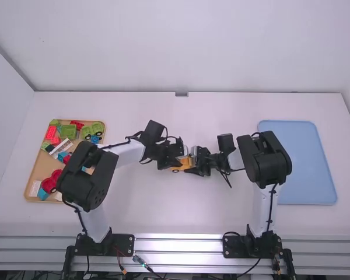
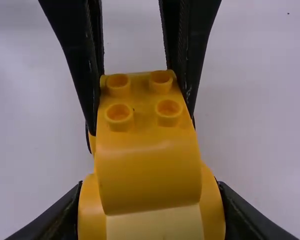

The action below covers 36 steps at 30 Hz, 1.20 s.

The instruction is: Assemble lego blocks to make yellow taxi

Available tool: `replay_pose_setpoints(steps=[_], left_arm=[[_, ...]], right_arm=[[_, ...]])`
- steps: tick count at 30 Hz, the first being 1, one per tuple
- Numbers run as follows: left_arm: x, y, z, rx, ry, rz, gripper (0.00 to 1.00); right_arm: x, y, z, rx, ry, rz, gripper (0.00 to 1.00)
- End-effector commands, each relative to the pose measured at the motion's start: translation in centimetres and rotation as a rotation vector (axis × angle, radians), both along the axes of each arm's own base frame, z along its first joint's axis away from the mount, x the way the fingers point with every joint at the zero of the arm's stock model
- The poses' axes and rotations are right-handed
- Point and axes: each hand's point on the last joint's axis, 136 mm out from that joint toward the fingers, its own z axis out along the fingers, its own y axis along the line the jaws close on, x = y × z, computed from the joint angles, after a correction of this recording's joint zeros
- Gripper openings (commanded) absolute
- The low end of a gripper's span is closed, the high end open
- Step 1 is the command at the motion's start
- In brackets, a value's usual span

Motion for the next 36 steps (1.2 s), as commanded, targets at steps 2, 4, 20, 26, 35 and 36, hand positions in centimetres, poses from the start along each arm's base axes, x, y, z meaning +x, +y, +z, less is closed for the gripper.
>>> replay_pose_setpoints(steps=[2, 4, 20, 26, 35, 36], left_arm=[[-1.9, 0.5, -3.2, 0.067, 0.074, -0.005, 0.35], [-1.8, 0.4, -2.9, 0.064, 0.065, -0.005, 0.35], [-1.1, 0.5, -0.5, 0.041, 0.010, 0.002, 0.45], [-0.6, 0.4, 1.3, 0.026, -0.039, 0.006, 0.53], [1.3, 3.0, 4.8, -0.064, -0.076, 0.076, 0.99], [1.3, 3.1, 4.9, -0.067, -0.076, 0.077, 0.99]], right_arm=[[-0.2, 0.5, -0.2, -0.002, 0.023, 0.007, 0.48], [-0.2, 0.5, -0.2, -0.001, 0.024, 0.008, 0.47], [-0.2, 0.5, -0.2, -0.001, 0.024, 0.008, 0.48], [-0.1, 0.3, -0.5, -0.018, 0.022, -0.003, 0.47], [0.0, 0.3, -0.5, -0.020, 0.020, -0.005, 0.48], [0.0, 0.3, -0.5, -0.020, 0.021, -0.005, 0.48]])
